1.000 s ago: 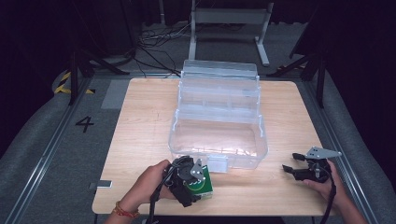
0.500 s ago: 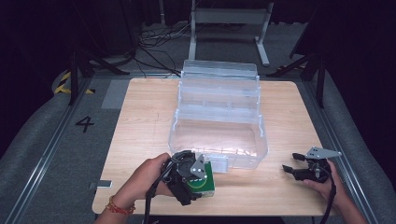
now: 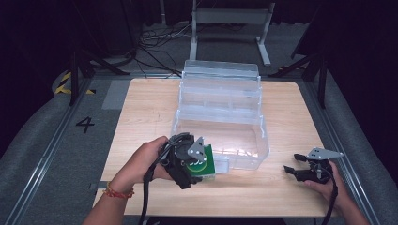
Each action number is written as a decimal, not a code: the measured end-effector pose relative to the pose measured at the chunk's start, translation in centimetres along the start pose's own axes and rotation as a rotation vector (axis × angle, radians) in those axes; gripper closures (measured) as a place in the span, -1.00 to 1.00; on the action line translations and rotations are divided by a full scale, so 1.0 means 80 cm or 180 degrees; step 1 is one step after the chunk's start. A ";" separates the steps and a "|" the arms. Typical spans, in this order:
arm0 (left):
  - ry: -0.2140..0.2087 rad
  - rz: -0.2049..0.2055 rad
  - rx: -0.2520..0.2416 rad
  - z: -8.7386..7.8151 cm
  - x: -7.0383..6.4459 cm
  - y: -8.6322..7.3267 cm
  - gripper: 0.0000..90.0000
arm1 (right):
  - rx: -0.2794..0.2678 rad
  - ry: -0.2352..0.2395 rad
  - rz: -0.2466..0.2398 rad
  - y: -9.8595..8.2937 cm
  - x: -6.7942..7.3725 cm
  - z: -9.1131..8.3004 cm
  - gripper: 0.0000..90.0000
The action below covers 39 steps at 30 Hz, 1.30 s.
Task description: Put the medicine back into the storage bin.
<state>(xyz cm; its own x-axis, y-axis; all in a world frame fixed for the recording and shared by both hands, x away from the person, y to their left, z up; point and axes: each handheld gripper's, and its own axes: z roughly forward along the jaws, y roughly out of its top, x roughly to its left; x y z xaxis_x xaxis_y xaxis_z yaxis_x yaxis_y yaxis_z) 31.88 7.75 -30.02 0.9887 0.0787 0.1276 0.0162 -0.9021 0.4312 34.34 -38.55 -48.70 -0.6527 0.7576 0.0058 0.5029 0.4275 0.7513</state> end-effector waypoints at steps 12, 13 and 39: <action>0.0013 0.0047 -0.0044 -0.004 0.051 0.009 -0.64 | 0.0000 0.0002 0.0002 0.000 0.000 0.000 -0.37; 0.0025 0.0094 -0.0035 -0.003 0.057 0.009 -0.64 | 0.0000 0.0002 0.0002 0.000 0.000 0.000 -0.37; -0.0189 0.0372 0.0109 0.051 0.140 -0.006 -0.64 | -0.0003 -0.0052 0.0048 -0.001 0.002 -0.001 -0.37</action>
<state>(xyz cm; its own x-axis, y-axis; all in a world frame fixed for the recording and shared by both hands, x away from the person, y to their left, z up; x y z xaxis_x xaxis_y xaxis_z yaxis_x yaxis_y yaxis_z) 43.57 7.37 -32.41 0.9912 -0.0521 0.1214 -0.0955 -0.9176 0.3858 34.16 -38.48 -48.71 -0.6355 0.7720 0.0064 0.5122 0.4154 0.7518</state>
